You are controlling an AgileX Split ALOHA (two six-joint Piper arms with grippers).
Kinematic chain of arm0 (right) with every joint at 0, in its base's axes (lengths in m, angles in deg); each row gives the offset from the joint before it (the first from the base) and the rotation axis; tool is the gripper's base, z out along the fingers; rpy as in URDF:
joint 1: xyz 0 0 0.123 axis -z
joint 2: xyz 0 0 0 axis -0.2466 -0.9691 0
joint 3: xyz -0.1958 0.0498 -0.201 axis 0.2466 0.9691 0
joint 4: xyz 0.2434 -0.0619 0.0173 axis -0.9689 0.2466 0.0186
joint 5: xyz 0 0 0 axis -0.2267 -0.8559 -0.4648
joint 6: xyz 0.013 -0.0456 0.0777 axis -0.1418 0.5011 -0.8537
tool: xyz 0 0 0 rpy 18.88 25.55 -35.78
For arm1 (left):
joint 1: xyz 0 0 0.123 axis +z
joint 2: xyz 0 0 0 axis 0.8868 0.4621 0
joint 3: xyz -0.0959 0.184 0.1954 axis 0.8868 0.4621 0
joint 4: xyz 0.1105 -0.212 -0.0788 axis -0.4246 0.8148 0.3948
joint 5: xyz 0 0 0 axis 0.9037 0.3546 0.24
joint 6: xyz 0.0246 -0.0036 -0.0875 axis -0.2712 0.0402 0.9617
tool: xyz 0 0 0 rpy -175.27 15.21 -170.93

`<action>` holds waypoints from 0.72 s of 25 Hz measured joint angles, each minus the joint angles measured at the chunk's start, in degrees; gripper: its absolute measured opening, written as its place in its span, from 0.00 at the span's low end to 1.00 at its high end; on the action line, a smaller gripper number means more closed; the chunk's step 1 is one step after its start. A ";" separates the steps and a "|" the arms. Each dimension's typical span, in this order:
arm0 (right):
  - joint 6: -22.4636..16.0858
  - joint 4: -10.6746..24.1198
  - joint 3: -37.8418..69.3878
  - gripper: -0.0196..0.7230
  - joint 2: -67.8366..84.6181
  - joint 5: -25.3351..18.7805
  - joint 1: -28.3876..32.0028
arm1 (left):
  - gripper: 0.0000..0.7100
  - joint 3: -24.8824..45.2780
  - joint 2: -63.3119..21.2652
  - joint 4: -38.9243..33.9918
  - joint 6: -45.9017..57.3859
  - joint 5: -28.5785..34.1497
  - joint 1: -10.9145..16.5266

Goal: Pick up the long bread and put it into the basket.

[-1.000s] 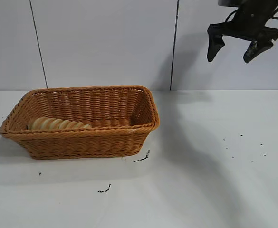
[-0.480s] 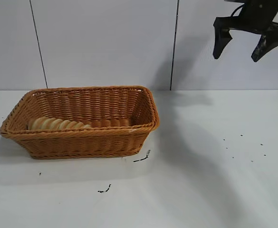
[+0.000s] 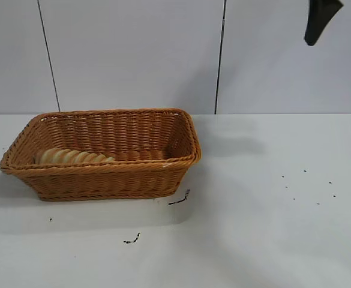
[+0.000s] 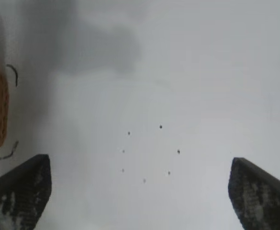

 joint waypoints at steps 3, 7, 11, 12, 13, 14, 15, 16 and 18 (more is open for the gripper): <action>0.20 0.47 11.36 0.95 10.33 0.36 0.00 | 0.97 0.00 0.00 0.00 0.00 0.00 0.00; 0.19 2.46 25.86 0.95 24.81 5.52 0.00 | 0.97 0.00 0.00 0.00 0.00 0.00 0.00; -0.21 3.22 36.58 0.95 38.99 11.66 0.00 | 0.97 0.00 0.00 0.00 0.00 0.00 0.00; -0.73 3.16 38.61 0.95 42.46 12.03 0.00 | 0.97 0.00 0.00 0.00 0.00 0.00 0.00; -1.46 3.04 40.20 0.95 45.66 11.80 0.00 | 0.97 0.00 0.00 0.00 0.00 0.00 0.00; -2.10 3.04 41.07 0.95 48.11 11.41 0.00 | 0.97 0.00 0.00 0.00 0.00 0.00 0.00; -2.64 3.04 41.34 0.95 50.72 11.36 0.00 | 0.97 0.00 0.00 0.00 0.00 0.00 0.00; -2.81 3.04 41.40 0.95 53.07 11.36 0.00 | 0.97 0.00 0.00 0.00 0.00 0.00 0.00; -2.93 3.04 41.40 0.95 56.55 11.59 0.00 | 0.97 0.00 0.00 0.00 0.00 0.00 0.00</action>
